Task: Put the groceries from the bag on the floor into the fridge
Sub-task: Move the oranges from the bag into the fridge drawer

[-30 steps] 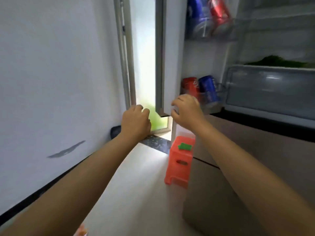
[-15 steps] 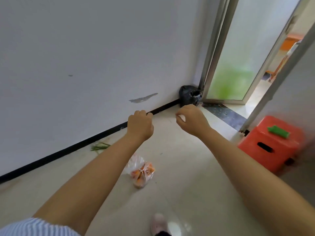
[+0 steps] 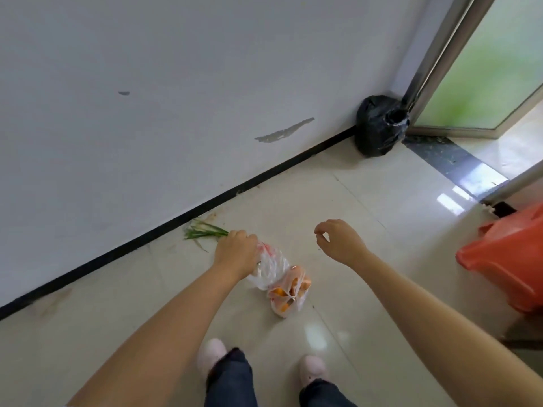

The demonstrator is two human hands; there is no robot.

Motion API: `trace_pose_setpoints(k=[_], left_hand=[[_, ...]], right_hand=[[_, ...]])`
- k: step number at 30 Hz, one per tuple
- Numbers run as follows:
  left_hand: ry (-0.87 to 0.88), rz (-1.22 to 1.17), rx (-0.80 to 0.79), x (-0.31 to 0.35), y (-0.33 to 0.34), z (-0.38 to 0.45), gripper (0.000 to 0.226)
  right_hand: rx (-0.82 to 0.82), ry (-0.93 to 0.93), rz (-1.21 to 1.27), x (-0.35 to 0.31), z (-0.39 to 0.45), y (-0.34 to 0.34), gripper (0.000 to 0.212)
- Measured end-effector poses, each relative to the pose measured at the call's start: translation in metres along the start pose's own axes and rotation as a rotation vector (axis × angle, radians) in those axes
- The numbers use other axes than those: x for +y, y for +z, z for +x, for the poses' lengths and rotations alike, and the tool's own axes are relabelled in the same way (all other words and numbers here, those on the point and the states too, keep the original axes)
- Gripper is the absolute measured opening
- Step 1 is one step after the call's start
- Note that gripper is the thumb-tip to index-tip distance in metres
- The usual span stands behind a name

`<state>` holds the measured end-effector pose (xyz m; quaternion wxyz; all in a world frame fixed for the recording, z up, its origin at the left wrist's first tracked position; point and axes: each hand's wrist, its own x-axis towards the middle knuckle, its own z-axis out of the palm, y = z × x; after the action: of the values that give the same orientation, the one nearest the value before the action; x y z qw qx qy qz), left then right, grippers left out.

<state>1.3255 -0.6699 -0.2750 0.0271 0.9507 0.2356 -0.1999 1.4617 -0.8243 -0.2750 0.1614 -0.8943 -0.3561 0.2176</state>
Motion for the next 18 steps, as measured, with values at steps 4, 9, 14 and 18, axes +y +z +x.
trace_pose_setpoints(k=[4,9,14,18], left_hand=[[0.104,0.054,-0.085,-0.053,0.017,0.058,0.039],[0.282,0.108,-0.184,-0.125,0.042,0.126,0.036],[0.374,0.164,-0.294,-0.183,0.076,0.184,0.03],[0.404,0.194,-0.315,-0.2,0.127,0.237,0.031]], right_hand=[[-0.084,0.155,0.059,-0.012,0.048,0.051,0.029],[-0.122,0.483,0.143,-0.038,0.082,0.122,0.029],[-0.211,0.612,0.248,-0.076,0.106,0.189,0.027],[-0.167,0.573,0.28,-0.071,0.141,0.249,0.024]])
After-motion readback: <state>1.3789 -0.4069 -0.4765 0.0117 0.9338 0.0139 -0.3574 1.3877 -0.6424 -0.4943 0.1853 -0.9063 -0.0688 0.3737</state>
